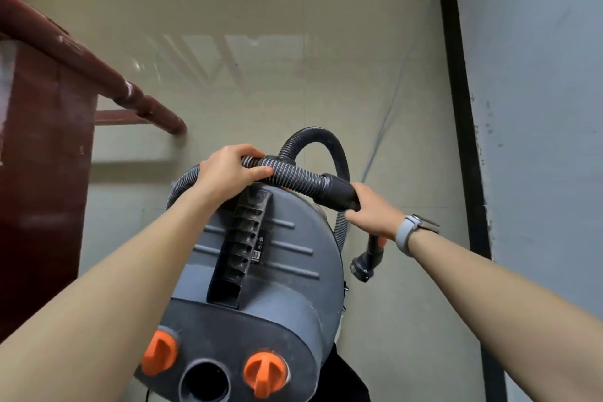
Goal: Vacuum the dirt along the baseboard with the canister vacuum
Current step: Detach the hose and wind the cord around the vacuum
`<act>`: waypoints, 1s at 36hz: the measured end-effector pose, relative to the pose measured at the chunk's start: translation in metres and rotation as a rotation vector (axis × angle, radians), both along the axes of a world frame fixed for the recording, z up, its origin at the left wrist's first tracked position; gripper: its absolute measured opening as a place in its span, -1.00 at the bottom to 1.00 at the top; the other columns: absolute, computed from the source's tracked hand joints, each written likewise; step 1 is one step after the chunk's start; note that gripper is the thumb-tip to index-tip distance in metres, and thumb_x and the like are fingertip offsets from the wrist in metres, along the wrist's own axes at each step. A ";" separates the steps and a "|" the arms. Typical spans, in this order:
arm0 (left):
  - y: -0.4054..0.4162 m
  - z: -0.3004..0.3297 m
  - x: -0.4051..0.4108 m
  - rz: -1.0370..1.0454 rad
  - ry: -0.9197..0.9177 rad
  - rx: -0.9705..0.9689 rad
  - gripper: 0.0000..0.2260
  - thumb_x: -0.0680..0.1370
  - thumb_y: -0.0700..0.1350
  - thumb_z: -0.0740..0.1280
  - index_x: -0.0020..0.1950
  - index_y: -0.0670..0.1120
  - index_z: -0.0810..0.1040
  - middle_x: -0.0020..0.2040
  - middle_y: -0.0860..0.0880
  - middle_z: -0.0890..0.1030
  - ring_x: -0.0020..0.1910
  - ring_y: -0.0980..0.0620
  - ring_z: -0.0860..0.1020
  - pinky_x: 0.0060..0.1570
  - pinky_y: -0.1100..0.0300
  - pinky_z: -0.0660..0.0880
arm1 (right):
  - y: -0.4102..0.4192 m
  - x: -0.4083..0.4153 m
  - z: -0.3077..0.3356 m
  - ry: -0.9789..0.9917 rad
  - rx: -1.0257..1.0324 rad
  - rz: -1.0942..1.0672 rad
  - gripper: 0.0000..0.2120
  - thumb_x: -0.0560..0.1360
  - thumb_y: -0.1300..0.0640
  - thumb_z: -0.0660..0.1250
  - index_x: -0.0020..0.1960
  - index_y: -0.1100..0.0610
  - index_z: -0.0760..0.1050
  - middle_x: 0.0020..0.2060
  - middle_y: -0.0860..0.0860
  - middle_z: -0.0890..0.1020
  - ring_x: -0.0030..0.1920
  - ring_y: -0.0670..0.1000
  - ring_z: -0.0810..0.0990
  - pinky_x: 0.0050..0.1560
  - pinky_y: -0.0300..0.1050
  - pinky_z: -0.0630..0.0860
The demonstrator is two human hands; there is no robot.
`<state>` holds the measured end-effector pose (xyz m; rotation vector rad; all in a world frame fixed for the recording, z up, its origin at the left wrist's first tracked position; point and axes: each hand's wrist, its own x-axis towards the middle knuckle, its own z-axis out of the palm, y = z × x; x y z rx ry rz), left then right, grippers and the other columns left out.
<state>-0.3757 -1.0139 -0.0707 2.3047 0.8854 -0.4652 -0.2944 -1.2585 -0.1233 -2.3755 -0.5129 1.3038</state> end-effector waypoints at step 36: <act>0.014 -0.038 0.015 -0.171 0.193 0.022 -0.56 0.54 0.14 0.34 0.40 0.08 0.46 0.44 0.10 0.41 0.56 -0.03 0.08 0.47 -0.22 -0.07 | 0.093 0.006 -0.011 0.025 -0.098 0.167 -0.51 0.58 -0.31 0.01 0.39 -0.09 0.33 0.31 0.02 0.49 0.40 0.16 0.32 0.37 0.36 0.15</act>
